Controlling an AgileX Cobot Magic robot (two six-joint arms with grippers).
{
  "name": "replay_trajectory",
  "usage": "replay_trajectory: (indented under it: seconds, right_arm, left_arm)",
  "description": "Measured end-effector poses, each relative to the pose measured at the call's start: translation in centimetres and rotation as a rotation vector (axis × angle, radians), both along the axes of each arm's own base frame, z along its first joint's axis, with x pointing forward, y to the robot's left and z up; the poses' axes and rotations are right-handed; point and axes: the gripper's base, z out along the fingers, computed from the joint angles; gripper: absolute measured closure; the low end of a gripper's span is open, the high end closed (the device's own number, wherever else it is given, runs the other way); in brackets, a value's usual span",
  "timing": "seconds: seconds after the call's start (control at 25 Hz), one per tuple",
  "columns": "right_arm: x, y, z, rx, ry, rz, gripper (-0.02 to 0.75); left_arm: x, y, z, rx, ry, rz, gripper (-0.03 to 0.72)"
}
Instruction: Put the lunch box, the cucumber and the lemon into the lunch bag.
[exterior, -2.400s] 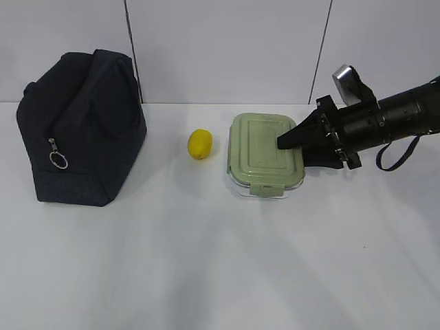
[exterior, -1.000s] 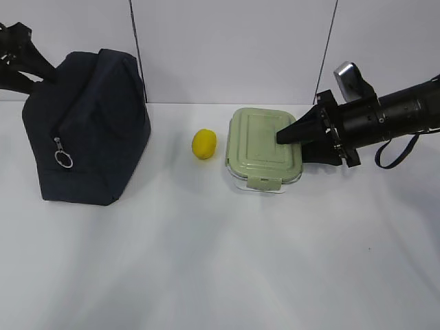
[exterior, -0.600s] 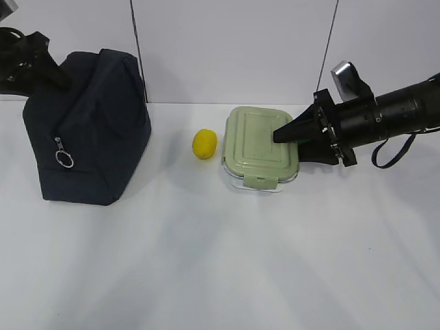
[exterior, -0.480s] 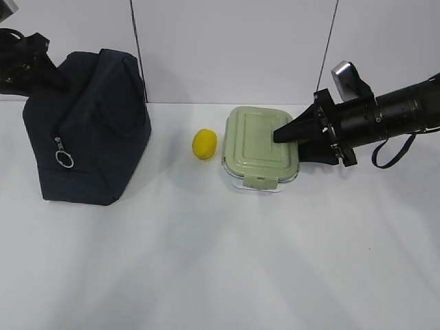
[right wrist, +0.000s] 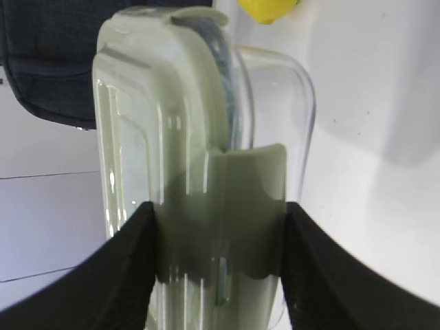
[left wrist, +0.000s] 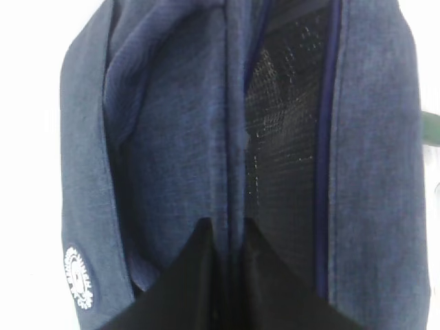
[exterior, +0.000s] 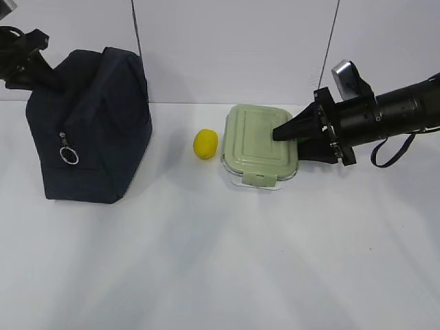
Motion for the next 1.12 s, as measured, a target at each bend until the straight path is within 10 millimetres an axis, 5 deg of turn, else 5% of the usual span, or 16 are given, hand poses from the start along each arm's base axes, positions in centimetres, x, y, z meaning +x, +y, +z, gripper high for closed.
replay_trajectory:
  seconds: [0.24, 0.6, 1.12]
  right_arm:
    - [0.2, 0.1, 0.2, 0.025, -0.001, -0.02, 0.337]
    - [1.6, 0.1, 2.3, 0.041, -0.037, -0.045, 0.337]
    - [2.7, 0.5, 4.5, 0.066, -0.034, -0.067, 0.337]
  left_arm:
    - [0.0, -0.8, -0.1, 0.017, -0.001, -0.019, 0.663]
    - [-0.7, -3.4, 2.2, 0.374, -0.052, -0.011, 0.664]
    - [-1.2, -7.0, 3.5, 0.331, -0.055, -0.074, 0.664]
